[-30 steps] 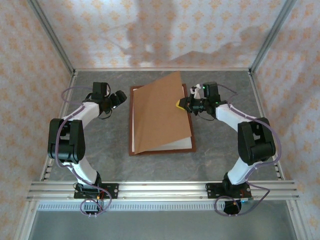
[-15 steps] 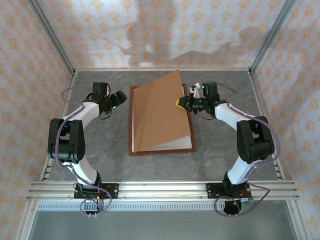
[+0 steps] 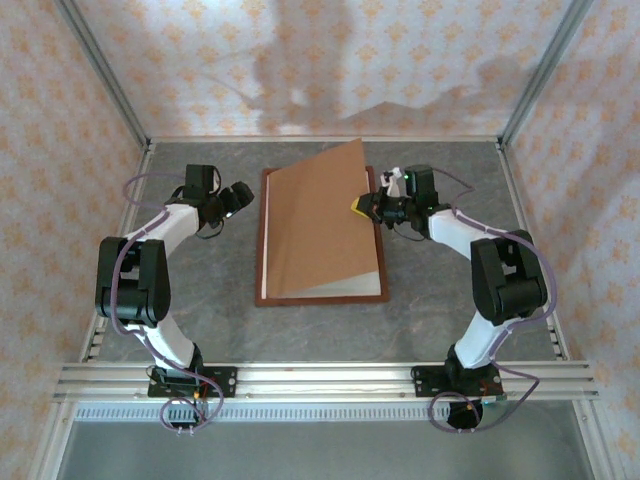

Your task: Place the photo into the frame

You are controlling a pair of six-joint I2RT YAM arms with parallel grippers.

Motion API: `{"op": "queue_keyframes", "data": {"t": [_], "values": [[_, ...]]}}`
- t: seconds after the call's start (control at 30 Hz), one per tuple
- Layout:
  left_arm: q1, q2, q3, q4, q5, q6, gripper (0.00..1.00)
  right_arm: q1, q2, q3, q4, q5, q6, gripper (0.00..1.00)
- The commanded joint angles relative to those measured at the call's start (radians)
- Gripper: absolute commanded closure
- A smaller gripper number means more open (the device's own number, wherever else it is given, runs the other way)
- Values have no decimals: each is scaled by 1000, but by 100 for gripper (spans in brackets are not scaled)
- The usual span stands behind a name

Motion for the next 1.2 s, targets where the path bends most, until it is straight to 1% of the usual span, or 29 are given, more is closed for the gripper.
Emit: {"op": "queue_keyframes", "data": {"t": [0.0, 0.2, 0.4, 0.53, 0.6, 0.87, 1.07, 1.17], "values": [[-7, 9, 2, -12, 18, 9, 13, 5, 6, -22, 92, 29, 20, 95], [-34, 41, 12, 2, 59, 3, 13, 14, 30, -25, 109, 33, 32, 86], [-63, 72, 23, 12, 60, -1, 13, 16, 62, -12, 104, 42, 32, 77], [-83, 107, 41, 9, 61, 1, 13, 17, 72, -9, 80, 62, 18, 65], [-91, 122, 47, 7, 66, 0, 13, 18, 71, -3, 42, 81, -3, 60], [-121, 157, 56, 15, 80, -1, 13, 23, 83, 46, -138, 176, -99, 47], [-136, 170, 64, 20, 90, -2, 13, 42, 105, 116, -310, 270, -186, 40], [-141, 183, 69, 23, 98, -7, 13, 58, 120, 147, -368, 309, -215, 37]]}}
